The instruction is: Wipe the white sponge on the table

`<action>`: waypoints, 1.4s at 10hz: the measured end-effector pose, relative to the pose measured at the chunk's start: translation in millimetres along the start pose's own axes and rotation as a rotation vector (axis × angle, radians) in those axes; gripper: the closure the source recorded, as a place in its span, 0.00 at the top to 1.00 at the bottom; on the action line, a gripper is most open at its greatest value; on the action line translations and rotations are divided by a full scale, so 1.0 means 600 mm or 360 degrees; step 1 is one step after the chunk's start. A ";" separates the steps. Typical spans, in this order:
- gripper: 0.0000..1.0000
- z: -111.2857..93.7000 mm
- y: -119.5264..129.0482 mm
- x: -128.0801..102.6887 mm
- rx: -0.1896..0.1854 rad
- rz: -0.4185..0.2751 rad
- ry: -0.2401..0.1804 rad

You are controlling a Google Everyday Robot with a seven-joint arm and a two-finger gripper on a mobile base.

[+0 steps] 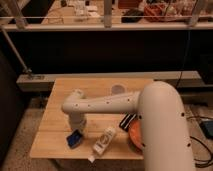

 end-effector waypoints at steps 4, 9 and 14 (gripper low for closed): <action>0.00 -0.026 0.013 0.092 0.0094 0.0262 -0.0019; 0.00 -0.029 -0.072 0.123 0.0105 0.0256 0.0006; 0.00 -0.016 -0.212 0.063 0.0064 0.0065 0.0039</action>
